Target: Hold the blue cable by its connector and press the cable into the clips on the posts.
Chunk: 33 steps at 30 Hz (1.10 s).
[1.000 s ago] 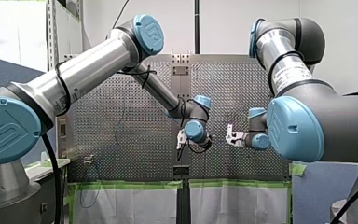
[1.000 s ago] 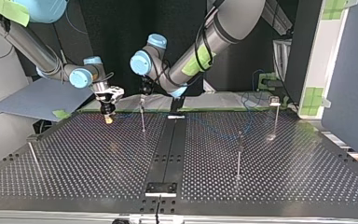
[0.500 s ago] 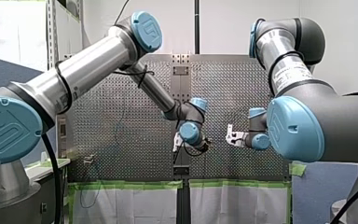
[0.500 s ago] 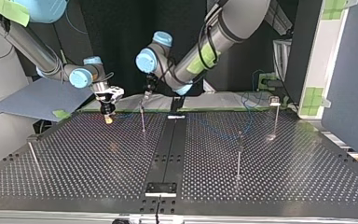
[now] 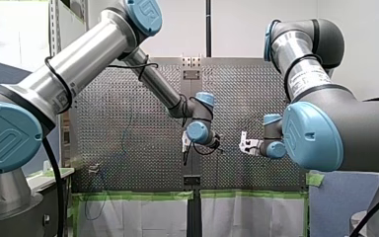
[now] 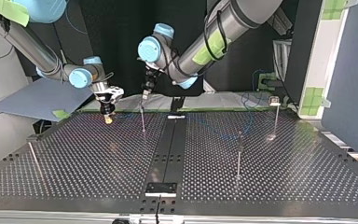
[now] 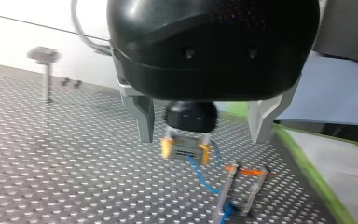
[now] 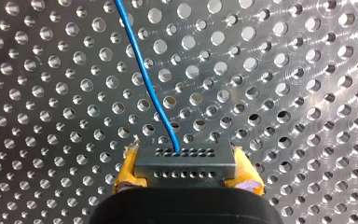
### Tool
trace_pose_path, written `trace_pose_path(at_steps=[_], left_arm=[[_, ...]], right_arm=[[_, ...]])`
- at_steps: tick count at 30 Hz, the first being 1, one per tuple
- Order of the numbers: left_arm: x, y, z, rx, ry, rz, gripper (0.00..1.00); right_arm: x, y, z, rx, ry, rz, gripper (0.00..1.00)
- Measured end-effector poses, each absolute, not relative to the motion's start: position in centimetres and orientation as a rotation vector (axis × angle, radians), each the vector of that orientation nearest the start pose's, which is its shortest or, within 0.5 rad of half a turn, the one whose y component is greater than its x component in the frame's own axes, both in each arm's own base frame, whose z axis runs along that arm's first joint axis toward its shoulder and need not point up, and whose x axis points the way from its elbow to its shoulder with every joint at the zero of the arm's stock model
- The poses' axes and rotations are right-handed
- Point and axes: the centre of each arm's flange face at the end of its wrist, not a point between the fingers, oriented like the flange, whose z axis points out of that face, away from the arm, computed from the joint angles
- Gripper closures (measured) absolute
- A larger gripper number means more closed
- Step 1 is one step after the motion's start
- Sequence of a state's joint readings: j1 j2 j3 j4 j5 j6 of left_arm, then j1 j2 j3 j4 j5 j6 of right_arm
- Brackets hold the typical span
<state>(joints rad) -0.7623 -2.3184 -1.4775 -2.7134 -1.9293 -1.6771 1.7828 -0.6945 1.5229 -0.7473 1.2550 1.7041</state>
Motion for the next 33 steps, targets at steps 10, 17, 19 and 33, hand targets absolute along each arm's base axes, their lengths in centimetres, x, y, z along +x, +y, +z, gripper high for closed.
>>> trace_pose_path(at_steps=[10, 17, 19, 33], left_arm=[[40.8, -51.0, 15.0, 0.211, 1.688, -0.301, 0.01], [40.5, -49.1, 17.0, 0.115, 1.639, -0.289, 0.01], [40.3, -48.5, 17.6, 0.089, 1.624, -0.282, 0.01], [38.3, -45.8, 21.2, 0.007, 1.524, -0.341, 0.01]], right_arm=[[30.4, -62.8, 3.9, 1.616, -1.106, 1.641, 1.00], [30.5, -62.7, 3.8, 1.629, -1.099, 1.655, 1.00], [30.5, -62.7, 3.8, 1.629, -1.099, 1.656, 1.00], [30.5, -62.7, 3.9, 1.629, -1.102, 1.660, 1.00]])
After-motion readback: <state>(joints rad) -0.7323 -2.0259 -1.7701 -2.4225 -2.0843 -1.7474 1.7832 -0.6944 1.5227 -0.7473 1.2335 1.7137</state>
